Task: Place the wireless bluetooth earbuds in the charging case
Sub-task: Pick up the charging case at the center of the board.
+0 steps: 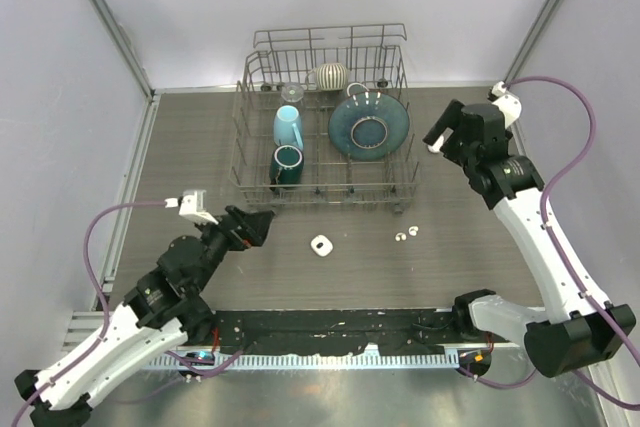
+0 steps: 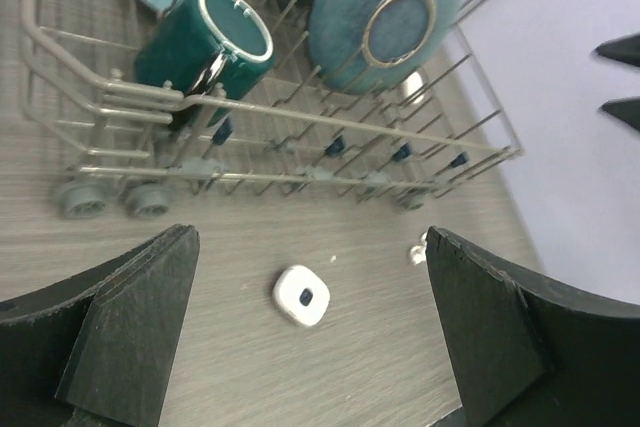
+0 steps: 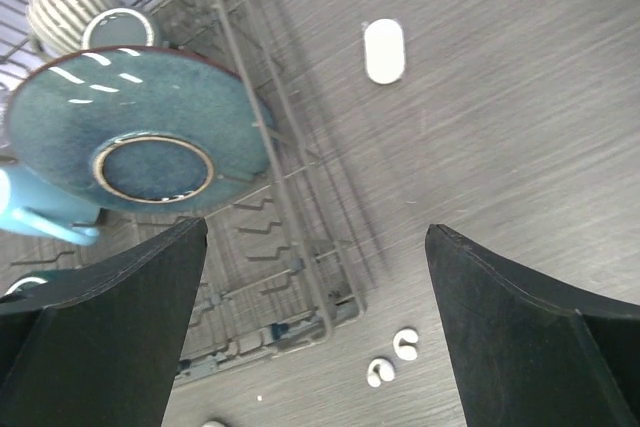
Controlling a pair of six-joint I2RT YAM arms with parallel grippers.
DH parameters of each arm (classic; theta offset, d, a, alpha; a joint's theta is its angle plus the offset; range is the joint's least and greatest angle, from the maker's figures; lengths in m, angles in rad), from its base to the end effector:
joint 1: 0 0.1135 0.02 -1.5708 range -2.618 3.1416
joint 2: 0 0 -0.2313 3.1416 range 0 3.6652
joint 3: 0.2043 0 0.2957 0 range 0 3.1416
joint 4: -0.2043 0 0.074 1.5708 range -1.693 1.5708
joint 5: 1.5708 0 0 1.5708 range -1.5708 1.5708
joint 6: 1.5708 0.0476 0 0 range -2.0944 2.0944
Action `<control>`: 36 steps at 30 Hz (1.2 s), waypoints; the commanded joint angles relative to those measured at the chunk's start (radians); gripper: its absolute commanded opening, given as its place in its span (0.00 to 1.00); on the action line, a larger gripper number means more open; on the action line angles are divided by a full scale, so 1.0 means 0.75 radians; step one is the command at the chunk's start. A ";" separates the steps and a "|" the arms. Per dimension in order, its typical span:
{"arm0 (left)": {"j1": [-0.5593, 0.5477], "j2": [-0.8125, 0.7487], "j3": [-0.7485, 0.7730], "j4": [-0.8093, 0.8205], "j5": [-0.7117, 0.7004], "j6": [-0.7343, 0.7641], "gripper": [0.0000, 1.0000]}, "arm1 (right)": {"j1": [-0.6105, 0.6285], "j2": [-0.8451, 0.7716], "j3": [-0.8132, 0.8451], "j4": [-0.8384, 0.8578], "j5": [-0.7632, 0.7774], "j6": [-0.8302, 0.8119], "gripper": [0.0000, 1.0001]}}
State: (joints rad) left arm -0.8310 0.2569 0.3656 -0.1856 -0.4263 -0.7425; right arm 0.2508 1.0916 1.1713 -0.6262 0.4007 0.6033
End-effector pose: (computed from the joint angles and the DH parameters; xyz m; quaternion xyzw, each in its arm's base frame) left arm 0.1457 -0.1305 0.2543 -0.1119 0.7228 -0.3606 0.5788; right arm 0.2932 0.0559 0.3404 0.2458 0.8239 0.0410 0.5090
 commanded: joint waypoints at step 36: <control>0.004 0.547 0.701 -0.773 -0.009 0.422 1.00 | -0.316 0.238 0.199 0.058 -0.115 -0.174 0.98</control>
State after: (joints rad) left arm -0.8310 0.5892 0.8715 -0.7403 -0.4198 -0.4587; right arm 0.0124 1.2995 1.3354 -0.6510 0.2779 0.5171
